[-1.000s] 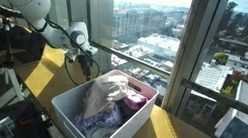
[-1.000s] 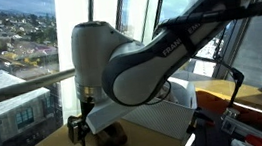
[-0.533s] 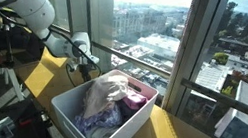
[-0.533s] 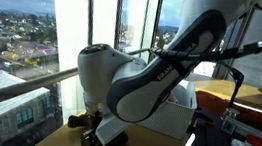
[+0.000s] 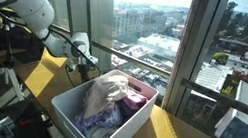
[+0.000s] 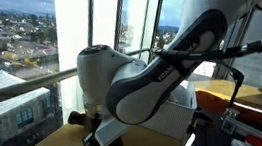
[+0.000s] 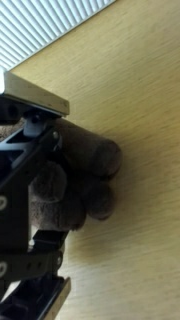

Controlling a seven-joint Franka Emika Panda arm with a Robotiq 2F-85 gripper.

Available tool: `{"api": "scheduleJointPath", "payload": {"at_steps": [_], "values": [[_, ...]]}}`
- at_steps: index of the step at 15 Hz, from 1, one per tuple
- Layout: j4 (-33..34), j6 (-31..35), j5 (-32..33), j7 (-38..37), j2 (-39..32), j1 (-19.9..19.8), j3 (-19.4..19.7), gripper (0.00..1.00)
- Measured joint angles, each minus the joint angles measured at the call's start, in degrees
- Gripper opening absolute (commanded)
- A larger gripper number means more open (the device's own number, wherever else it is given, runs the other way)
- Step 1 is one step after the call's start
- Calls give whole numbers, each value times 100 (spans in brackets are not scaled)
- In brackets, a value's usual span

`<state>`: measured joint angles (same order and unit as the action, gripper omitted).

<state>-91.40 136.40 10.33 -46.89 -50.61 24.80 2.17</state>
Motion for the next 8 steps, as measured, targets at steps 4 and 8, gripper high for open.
{"api": "scheduleJointPath", "payload": {"at_steps": [4,8], "values": [[-91,35,-94,0,38,0,-47,0],[-494,223,-95,0,532,70,-159,0]]}}
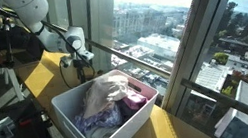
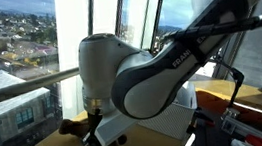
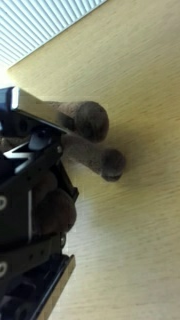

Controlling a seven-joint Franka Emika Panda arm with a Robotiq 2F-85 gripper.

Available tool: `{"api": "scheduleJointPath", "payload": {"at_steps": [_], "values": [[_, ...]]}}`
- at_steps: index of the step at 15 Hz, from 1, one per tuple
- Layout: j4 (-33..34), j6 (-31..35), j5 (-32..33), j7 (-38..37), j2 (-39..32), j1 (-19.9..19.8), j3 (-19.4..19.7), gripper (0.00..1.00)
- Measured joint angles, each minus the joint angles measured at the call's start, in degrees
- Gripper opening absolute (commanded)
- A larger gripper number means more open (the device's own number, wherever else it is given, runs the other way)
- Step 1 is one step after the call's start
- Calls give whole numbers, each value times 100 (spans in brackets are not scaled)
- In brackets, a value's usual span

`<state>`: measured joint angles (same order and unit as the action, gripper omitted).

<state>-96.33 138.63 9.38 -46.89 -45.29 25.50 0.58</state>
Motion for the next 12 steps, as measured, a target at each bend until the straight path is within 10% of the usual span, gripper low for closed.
{"api": "scheduleJointPath", "payload": {"at_steps": [12], "values": [[-1712,-37,118,40,3449,-217,-138,0]]}}
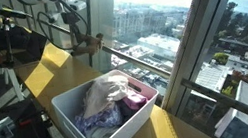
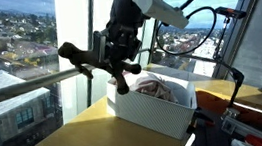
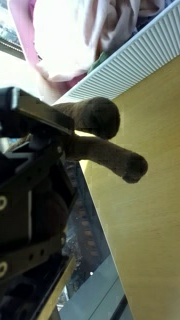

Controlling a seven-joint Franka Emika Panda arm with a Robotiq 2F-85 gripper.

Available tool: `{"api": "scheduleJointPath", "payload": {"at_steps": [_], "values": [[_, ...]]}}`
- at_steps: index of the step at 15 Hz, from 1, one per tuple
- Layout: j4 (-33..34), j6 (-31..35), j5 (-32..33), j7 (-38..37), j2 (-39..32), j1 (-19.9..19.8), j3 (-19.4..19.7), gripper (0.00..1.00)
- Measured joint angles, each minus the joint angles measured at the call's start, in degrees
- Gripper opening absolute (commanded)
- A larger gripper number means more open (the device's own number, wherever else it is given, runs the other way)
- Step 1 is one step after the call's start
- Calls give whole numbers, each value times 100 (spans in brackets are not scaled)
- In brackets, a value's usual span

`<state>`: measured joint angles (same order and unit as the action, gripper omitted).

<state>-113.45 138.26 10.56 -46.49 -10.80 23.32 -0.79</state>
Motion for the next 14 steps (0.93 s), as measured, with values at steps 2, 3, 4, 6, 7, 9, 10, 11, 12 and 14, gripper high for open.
{"api": "scheduleJointPath", "payload": {"at_steps": [2,3,4,6,7,9,10,11,12,14], "values": [[-199,-17,29,111,444,-353,5,0],[-310,-17,40,178,610,-553,10,0],[-434,-17,44,244,745,-755,20,0],[-729,-5,59,349,919,-1156,40,0],[-901,3,71,371,971,-1338,49,0],[-1283,23,128,375,1031,-1635,62,0],[-1480,41,158,371,1032,-1754,67,0],[-1679,73,168,371,1010,-1861,73,0],[-1849,118,174,368,963,-1944,80,0],[-2133,236,179,356,757,-2067,92,0]]}}
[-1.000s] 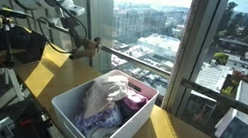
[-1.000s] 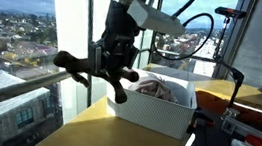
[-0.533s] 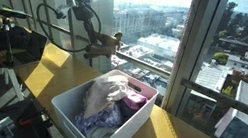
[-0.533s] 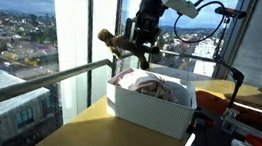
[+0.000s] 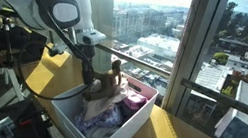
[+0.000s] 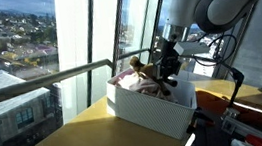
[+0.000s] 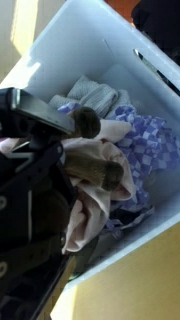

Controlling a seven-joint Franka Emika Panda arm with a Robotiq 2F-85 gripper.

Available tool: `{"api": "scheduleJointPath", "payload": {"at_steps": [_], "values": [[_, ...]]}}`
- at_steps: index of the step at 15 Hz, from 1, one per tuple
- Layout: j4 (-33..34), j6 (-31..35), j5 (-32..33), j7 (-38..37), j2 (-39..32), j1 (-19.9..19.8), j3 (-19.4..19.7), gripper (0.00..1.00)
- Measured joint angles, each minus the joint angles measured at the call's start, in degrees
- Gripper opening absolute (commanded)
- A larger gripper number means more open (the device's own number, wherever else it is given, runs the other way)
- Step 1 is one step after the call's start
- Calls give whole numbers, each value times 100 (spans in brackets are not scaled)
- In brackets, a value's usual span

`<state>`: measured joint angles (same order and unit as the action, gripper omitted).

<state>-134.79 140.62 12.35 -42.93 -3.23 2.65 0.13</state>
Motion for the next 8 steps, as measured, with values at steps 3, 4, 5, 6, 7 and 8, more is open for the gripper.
{"api": "scheduleJointPath", "payload": {"at_steps": [3,4,5,6,7,8], "values": [[-222,239,3,-52,-613,-48,38,0],[-238,313,3,-72,-876,-41,45,0],[-233,373,3,-99,-1142,-21,55,0],[-214,447,3,-125,-1414,15,82,0],[-186,498,2,-144,-1671,69,124,0],[-137,537,-1,-156,-1916,125,181,0]]}}
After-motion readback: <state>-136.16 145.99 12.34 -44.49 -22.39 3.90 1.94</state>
